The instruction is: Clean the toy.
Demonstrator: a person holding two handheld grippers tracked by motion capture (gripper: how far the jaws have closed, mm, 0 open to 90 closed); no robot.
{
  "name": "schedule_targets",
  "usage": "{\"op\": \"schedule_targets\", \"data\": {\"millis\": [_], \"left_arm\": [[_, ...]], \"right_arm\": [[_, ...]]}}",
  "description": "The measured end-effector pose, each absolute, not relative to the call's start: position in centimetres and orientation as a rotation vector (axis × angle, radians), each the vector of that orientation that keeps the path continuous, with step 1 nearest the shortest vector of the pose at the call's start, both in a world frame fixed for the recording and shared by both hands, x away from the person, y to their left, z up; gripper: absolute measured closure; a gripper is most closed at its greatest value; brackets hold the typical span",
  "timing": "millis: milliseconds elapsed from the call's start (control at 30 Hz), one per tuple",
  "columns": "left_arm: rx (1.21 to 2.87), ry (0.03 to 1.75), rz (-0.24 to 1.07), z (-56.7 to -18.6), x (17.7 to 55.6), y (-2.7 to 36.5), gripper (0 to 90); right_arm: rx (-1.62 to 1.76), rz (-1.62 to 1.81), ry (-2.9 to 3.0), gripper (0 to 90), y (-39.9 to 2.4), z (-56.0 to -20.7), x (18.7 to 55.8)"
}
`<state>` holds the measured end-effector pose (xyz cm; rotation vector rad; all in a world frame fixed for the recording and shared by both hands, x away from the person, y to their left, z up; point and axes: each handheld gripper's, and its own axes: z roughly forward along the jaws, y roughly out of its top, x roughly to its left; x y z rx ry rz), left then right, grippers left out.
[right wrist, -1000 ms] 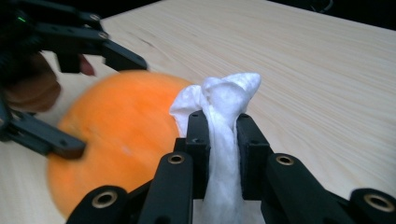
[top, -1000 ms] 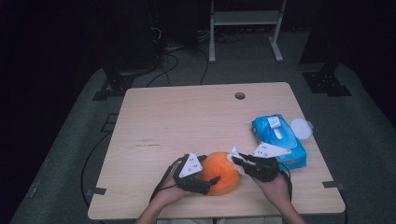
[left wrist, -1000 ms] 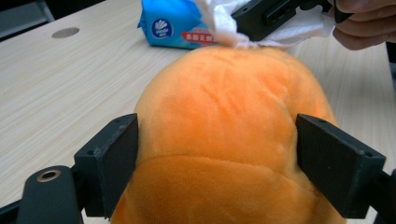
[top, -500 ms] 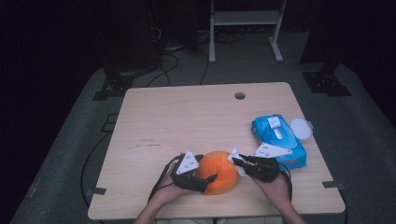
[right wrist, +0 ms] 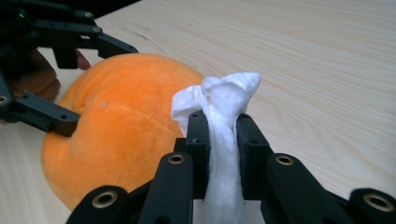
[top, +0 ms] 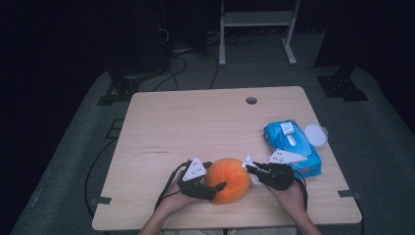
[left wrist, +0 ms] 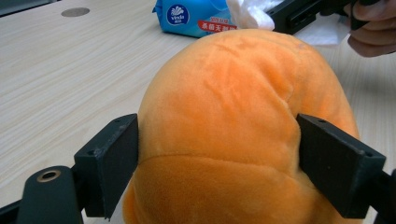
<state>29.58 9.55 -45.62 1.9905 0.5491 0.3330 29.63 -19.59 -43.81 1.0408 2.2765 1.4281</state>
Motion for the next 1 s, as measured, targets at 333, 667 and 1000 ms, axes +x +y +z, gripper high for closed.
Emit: {"op": "schedule_targets", "data": {"millis": [333,667,1000], "left_arm": [[1.986,0.553,0.326,-45.6,29.6,9.5,16.0],[1.990,0.547,0.330,-45.6,29.5,9.5,16.0],[1.989,0.537,0.348,-45.6,29.3,9.1,16.0]], "right_arm": [[0.984,1.476,2.292,77.4,-18.7,-43.2,29.2],[0.922,1.523,2.294,77.3,-18.0,-42.2,28.5],[1.025,1.503,2.312,77.1,-19.4,-43.3,29.6]]}}
